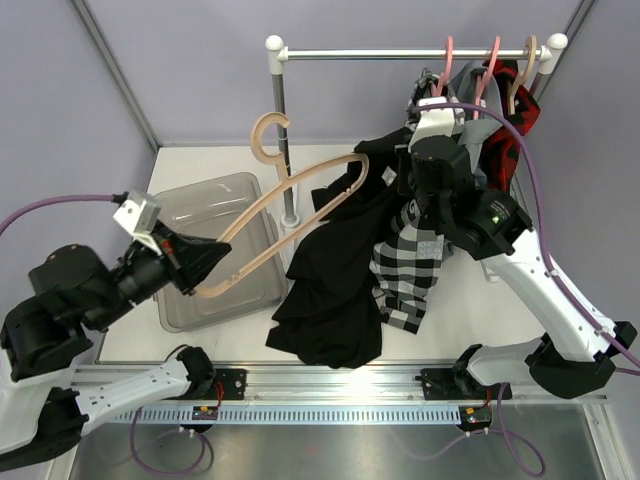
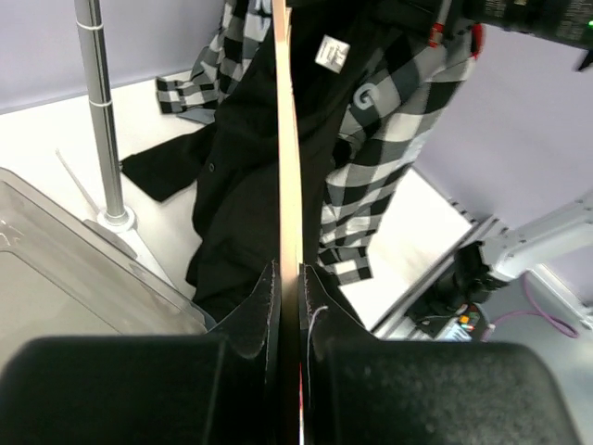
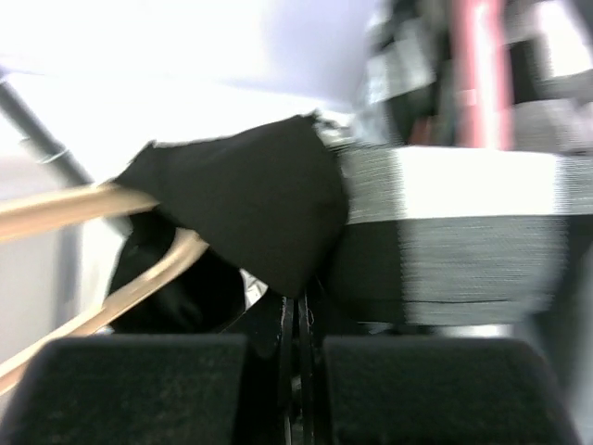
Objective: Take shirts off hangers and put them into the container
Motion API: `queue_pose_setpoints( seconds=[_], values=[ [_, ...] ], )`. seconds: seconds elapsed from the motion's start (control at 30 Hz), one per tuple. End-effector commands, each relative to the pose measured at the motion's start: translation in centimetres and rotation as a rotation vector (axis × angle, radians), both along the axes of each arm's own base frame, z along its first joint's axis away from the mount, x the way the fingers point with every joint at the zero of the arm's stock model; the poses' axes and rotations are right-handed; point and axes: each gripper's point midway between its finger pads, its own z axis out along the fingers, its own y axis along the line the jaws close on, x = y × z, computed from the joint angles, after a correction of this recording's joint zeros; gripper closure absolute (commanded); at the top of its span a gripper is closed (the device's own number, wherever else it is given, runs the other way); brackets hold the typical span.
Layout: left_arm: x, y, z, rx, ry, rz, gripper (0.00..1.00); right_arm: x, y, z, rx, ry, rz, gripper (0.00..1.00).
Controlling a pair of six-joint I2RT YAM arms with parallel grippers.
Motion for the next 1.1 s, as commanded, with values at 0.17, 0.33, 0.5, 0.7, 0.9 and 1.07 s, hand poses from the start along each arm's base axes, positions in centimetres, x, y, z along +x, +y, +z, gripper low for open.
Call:
queue_pose_setpoints(
  seconds=[0.17, 0.33, 0.5, 0.7, 0.9, 1.07],
  values=[
    [-3.8, 3.9, 3.3, -0.212, -0.044, -0.015, 1.0, 2.7, -3.6, 0.2, -0.074, -0.034, -0.187, 1.0],
    [-0.6, 3.8, 5.7, -0.197, -0.11, 0.113, 1.0, 1.4, -1.9, -3.7, -0.005, 0.054, -0.088, 1.0],
    [4.0, -1.0, 8.4, -0.109, -0.16, 0.133, 1.0, -1.6, -0.5, -7.5, 0.036, 0.137, 0.024, 1.0],
    [7.8, -5.3, 9.5, -0.028, -0.182, 0.146, 1.0, -5.7, 0.2, -7.6, 0.103, 0.155, 0.147, 1.0],
    [10.2, -7.7, 8.7, 0.018, -0.181, 0.166, 1.0, -8.5, 0.7, -6.0, 0.152, 0.152, 0.24, 1.0],
    [11.7, -9.6, 8.1, 0.029, -0.186, 0.167, 1.0, -9.2, 0.8, -6.2, 0.15, 0.159, 0.255, 1.0]
  ],
)
